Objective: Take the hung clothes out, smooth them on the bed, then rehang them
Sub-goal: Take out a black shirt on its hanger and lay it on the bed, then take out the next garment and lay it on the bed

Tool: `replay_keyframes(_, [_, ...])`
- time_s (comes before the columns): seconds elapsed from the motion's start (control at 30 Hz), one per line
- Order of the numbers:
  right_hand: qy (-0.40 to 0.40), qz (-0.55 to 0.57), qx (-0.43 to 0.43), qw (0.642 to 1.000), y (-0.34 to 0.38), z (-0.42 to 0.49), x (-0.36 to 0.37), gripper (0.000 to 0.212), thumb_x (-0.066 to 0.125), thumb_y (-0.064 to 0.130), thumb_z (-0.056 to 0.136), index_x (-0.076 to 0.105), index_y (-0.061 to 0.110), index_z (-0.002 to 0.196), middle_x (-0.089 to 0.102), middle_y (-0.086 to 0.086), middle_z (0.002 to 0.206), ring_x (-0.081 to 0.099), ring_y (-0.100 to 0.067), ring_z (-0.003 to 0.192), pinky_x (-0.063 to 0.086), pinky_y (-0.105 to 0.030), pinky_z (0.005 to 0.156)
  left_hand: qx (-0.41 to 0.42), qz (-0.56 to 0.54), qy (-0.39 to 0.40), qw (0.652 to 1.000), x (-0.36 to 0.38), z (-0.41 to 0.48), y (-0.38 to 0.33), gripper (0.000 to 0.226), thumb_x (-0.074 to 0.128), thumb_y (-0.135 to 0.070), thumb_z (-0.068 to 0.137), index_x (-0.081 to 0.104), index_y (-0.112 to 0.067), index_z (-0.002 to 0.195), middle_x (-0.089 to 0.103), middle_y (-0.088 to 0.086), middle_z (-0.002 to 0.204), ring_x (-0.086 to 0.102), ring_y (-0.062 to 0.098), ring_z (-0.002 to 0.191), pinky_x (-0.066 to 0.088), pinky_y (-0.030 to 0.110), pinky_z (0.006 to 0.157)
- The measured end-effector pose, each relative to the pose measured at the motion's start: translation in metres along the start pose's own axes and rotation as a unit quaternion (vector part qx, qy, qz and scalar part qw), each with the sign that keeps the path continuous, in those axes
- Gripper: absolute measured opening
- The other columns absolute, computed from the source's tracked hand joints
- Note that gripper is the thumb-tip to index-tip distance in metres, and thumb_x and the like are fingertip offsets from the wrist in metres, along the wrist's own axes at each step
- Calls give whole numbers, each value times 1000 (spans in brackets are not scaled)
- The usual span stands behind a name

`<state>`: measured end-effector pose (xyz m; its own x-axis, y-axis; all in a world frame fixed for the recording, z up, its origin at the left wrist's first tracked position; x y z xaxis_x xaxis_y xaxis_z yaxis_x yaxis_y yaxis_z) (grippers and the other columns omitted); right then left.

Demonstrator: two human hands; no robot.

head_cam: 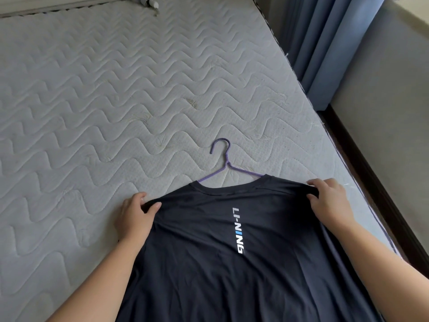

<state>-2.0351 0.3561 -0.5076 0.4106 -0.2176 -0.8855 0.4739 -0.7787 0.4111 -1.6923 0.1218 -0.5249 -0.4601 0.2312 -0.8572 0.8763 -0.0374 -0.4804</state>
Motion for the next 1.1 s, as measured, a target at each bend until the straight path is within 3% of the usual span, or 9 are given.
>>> replay_keyframes(0.1, [15,10,6,1000,-3,-35,-17,45,53,6,86,48,9,130,47,-18,127,40,-35,121,35,-43,101,38,88,-19,995,-19,-38,-7,51,63,-31,82,49,-12,128,52,16,128,46,35,119,36,47,98])
replay_keyframes(0.3, [69,50,40,996,-20,-144,-48,42,55,5,85,51,6,127,54,-18,123,49,-33,117,39,-39,98,8,4,47,999,-58,-154,10,34,55,-20,89,54,-8,121,54,10,125,50,28,115,43,40,94])
replay_keyframes(0.5, [115,154,153,969,-41,-280,-64,37,54,6,86,53,7,123,61,-12,121,57,-27,110,41,-33,93,-66,-71,121,988,-99,-280,35,19,48,-19,92,56,-13,108,59,2,110,55,15,96,40,26,74])
replay_keyframes(0.63, [154,203,218,942,-57,-368,-63,33,50,10,88,53,13,121,63,-8,113,57,-21,95,41,-29,80,-121,-77,148,979,-120,-344,46,22,45,-20,93,55,-14,110,57,-2,98,54,18,93,41,29,75])
replay_keyframes(0.83, [178,227,286,914,-82,-478,-75,30,50,9,90,53,9,119,61,-10,101,56,-22,84,41,-27,62,-130,-47,238,961,-136,-421,69,23,42,-19,92,55,-15,111,56,-2,103,51,16,91,39,27,74])
replay_keyframes(0.97, [168,233,284,915,-98,-530,-93,26,50,8,90,54,9,116,64,-14,109,61,-29,98,46,-30,76,-93,-5,303,948,-152,-463,87,18,42,-20,92,57,-17,102,61,3,100,55,21,88,44,32,74])
replay_keyframes(1.1, [154,231,258,925,-108,-565,-114,24,50,5,90,54,5,114,65,-13,102,61,-28,96,45,-30,74,-66,26,355,932,-174,-502,109,12,41,-23,93,53,-22,92,60,4,95,58,25,90,47,35,77])
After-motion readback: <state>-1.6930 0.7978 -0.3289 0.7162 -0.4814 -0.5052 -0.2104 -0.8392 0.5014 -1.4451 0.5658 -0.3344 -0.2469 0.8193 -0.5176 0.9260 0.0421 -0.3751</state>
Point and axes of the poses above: each hand's wrist, its own z-axis towards the middle knuckle, its own x-axis out of the palm, y = z × x, the point moved 3 cm from there along z, towards the middle knuckle
